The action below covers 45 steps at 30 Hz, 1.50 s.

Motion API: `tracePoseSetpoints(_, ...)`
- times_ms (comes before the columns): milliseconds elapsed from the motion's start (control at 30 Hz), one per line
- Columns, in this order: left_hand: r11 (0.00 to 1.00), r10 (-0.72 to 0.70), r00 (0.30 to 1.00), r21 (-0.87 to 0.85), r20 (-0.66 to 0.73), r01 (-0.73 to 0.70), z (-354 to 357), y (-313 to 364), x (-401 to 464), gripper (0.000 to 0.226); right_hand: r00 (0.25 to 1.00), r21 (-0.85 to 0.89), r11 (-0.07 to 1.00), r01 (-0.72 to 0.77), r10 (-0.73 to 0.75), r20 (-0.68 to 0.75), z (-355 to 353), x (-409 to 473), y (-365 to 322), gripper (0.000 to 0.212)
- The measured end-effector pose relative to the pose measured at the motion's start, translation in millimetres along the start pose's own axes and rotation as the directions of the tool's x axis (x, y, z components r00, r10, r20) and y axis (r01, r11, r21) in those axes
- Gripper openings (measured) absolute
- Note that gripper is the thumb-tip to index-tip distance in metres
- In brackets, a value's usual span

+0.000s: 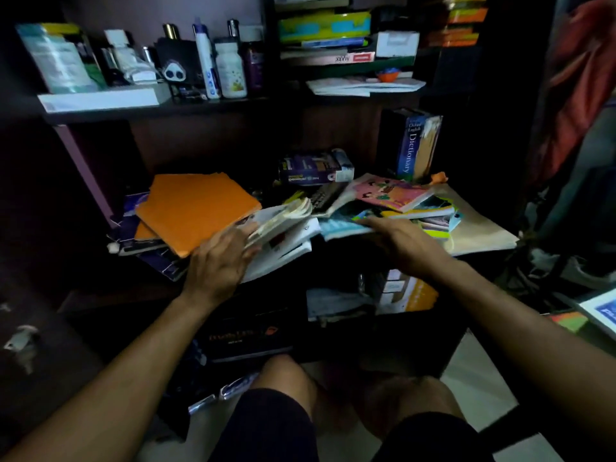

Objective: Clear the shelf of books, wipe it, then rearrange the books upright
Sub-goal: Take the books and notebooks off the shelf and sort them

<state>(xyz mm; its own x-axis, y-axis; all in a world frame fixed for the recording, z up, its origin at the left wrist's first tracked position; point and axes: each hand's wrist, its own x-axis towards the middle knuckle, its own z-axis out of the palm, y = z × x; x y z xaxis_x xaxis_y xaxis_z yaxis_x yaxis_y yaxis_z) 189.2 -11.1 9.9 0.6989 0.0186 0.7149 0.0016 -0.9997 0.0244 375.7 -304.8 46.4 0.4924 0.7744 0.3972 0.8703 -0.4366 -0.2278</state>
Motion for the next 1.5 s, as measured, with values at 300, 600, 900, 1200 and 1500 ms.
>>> tracePoseSetpoints(300,0.998,-0.052,0.989,-0.049,-0.139,0.046,8.5,-12.5,10.7,0.058,0.978,0.155,0.965,-0.209,0.205,0.046,-17.0,32.1,36.4,0.029)
tracePoseSetpoints(600,0.985,0.101,0.993,0.145,-0.054,-0.093,12.5,-7.6,11.2,0.040,0.959,0.212,0.938,-0.275,0.284,-0.014,-6.5,26.3,38.0,0.036)
tracePoseSetpoints(900,0.949,0.151,0.974,0.250,0.170,-0.190,17.0,-6.8,-7.1,0.068,0.981,-0.027,0.991,-0.134,0.136,0.136,25.0,0.4,5.9,0.074)
tracePoseSetpoints(1200,0.961,0.114,0.977,0.230,0.181,-0.154,22.9,-9.3,-15.2,0.062,0.975,-0.333,0.943,-0.002,0.076,0.210,24.2,-2.0,-6.7,0.058)
tracePoseSetpoints(1500,0.951,0.265,0.910,0.069,0.319,-0.301,21.0,-6.3,-10.6,0.040,0.760,0.390,0.880,-0.270,0.443,-0.475,-66.4,-8.3,-33.7,0.020)
